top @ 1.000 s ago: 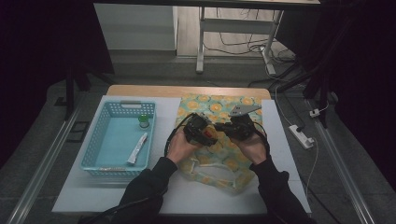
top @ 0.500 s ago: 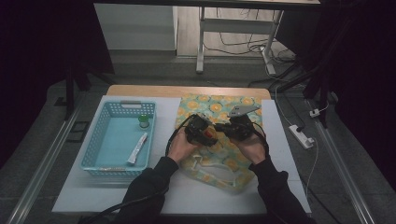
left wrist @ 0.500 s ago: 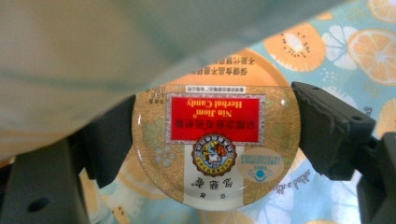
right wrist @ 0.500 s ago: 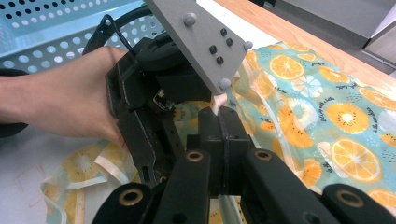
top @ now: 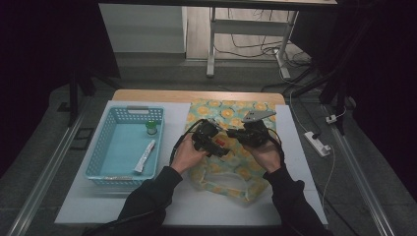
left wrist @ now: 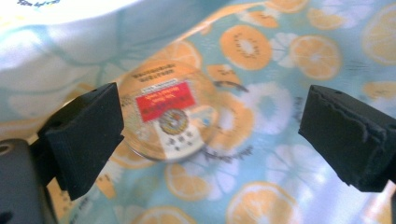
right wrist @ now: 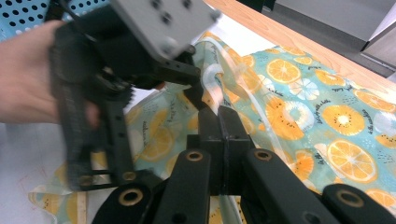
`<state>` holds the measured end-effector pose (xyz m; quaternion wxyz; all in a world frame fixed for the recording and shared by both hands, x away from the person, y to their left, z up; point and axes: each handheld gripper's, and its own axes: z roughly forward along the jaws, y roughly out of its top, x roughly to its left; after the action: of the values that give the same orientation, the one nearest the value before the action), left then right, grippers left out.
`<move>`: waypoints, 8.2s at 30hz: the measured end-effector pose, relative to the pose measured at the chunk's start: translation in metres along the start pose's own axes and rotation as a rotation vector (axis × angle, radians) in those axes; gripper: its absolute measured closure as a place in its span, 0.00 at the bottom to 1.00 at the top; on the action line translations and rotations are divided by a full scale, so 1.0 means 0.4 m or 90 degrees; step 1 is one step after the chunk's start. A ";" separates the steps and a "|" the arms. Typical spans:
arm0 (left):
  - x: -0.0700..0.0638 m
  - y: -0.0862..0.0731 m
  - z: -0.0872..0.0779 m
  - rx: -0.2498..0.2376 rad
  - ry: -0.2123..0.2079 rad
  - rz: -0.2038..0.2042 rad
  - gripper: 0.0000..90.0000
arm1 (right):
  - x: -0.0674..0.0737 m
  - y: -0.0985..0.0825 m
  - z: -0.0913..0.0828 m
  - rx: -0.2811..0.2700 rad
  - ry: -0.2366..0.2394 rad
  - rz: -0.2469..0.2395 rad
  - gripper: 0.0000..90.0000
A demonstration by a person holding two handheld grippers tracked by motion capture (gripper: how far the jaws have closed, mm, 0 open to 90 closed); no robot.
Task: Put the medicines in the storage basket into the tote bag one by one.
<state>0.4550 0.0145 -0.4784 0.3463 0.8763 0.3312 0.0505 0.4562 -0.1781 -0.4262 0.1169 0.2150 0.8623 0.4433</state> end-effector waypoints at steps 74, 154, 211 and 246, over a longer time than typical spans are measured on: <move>0.198 -0.347 -0.401 -0.073 0.096 -0.159 0.00 | 0.001 -0.004 0.004 0.008 -0.001 -0.002 1.00; 0.259 -0.381 -0.331 0.124 0.162 -0.218 0.80 | 0.004 -0.003 0.003 0.006 0.002 -0.008 1.00; 0.016 -0.130 -0.237 -0.005 -0.022 -0.017 0.80 | 0.009 0.012 -0.024 -0.033 -0.007 -0.007 1.00; 0.015 -0.005 -0.031 -0.006 0.003 -0.014 0.79 | 0.005 0.013 -0.023 -0.034 -0.007 -0.009 1.00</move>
<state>0.4543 0.0264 -0.4711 0.3501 0.8708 0.3414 0.0503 0.4521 -0.1809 -0.4167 0.1300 0.2083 0.8511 0.4640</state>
